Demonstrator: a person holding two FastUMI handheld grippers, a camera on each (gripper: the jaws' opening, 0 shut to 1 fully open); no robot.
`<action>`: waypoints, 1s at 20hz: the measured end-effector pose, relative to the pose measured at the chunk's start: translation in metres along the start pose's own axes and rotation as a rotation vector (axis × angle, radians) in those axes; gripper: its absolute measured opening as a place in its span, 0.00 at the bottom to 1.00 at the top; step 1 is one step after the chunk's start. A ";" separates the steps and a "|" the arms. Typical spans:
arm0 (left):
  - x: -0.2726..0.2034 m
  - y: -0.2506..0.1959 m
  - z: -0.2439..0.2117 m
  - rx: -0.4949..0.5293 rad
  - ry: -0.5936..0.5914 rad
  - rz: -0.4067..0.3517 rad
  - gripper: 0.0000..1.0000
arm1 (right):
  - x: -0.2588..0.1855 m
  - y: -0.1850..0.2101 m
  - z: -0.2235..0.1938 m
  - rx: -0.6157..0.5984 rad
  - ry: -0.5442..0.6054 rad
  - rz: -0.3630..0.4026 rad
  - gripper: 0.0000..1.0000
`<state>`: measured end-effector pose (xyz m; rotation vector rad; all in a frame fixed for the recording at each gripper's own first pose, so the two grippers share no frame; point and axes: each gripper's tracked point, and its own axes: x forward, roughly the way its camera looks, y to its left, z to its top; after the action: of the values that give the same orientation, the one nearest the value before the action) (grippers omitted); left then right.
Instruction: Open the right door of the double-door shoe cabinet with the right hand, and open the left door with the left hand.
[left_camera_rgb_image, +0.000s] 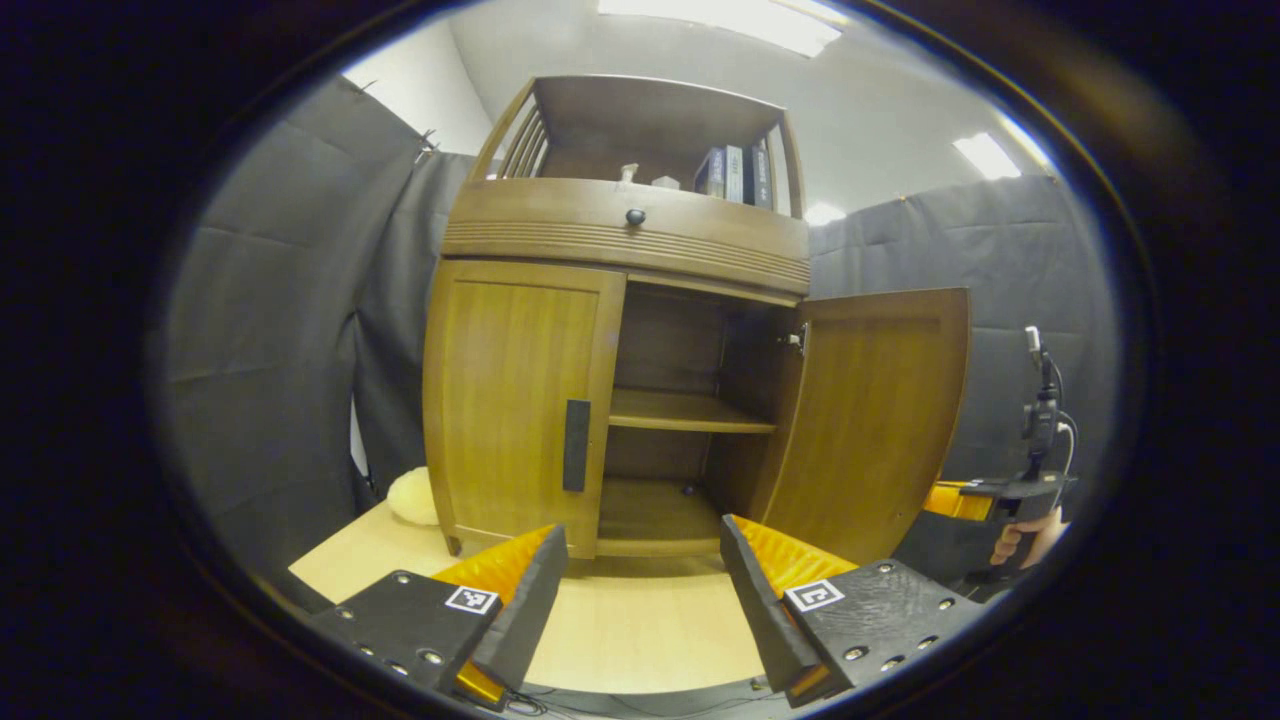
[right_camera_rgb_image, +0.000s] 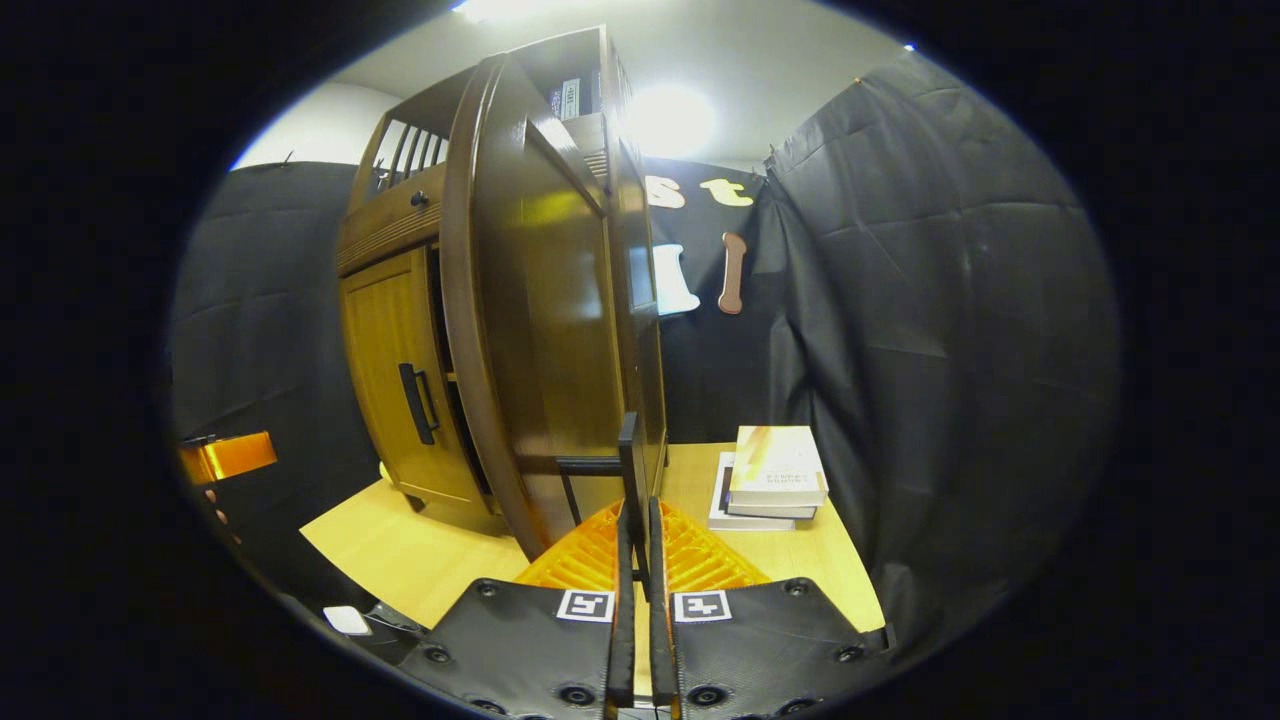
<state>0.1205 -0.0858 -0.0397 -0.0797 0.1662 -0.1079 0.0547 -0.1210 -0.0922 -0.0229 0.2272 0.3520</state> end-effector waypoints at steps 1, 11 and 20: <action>-0.003 0.000 -0.001 0.001 0.002 0.013 0.89 | -0.001 0.000 0.000 -0.005 0.002 0.010 0.05; -0.015 0.006 -0.005 0.010 0.044 0.066 0.89 | -0.035 -0.014 -0.016 0.026 0.036 -0.081 0.07; -0.007 0.015 0.000 0.020 0.016 0.004 0.90 | -0.089 0.003 -0.028 0.072 0.023 -0.301 0.02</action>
<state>0.1147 -0.0699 -0.0401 -0.0588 0.1812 -0.1062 -0.0340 -0.1503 -0.0997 0.0101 0.2546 0.0441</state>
